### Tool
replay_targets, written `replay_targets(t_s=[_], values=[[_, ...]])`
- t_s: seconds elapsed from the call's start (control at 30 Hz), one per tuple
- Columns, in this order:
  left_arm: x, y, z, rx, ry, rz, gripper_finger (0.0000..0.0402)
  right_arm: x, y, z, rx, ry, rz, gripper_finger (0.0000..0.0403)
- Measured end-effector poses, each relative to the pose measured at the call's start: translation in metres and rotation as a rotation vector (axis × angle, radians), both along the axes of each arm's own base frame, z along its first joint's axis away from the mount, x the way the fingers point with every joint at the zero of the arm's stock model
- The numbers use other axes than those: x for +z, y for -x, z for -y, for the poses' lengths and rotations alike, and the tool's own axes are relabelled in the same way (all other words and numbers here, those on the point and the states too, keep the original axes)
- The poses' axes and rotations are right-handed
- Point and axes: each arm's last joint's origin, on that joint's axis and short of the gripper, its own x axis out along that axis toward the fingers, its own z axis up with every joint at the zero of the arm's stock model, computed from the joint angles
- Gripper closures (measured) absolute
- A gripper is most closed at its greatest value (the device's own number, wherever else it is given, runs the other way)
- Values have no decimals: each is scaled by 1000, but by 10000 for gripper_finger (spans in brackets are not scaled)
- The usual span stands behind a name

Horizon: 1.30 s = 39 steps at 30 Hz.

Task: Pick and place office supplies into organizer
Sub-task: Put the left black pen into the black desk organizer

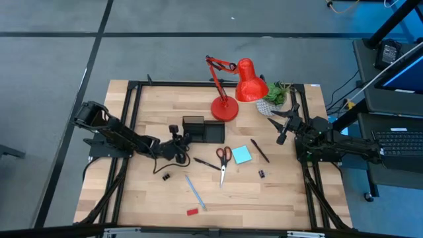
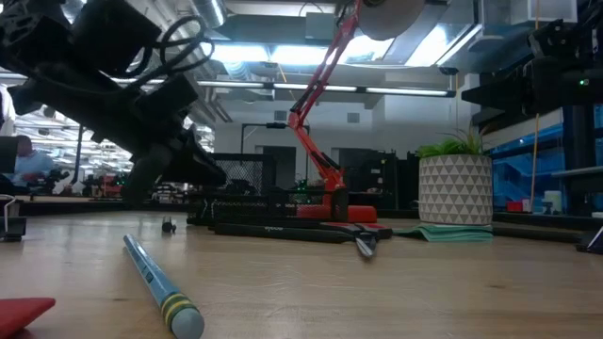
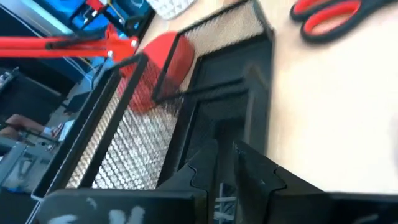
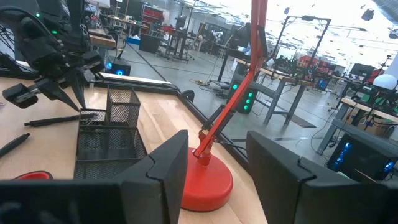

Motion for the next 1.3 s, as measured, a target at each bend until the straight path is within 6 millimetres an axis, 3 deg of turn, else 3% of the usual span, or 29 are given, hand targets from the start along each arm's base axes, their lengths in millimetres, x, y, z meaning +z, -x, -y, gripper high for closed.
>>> replay_targets(t_s=[0.27, 0.5, 0.7, 0.9, 1.07, 1.3], values=[[23, -4, 8, -36, 49, 114, 302, 0, 0, 0, 0, 0, 0, 237], [56, -10, 17, -268, 156, 172, 264, 0, 0, 0, -1, 0, 0, 237], [85, -10, 24, -431, 334, 27, 261, 0, 0, 0, 0, 0, 1, 237], [108, -9, 24, -426, 356, -201, 261, 0, 0, 0, 0, 0, 0, 237], [121, -13, 16, -369, 364, -310, 261, 0, 0, 0, 0, -1, 1, 237], [123, -21, 10, -465, 377, -385, 275, 0, 0, 0, 0, -2, 0, 237]])
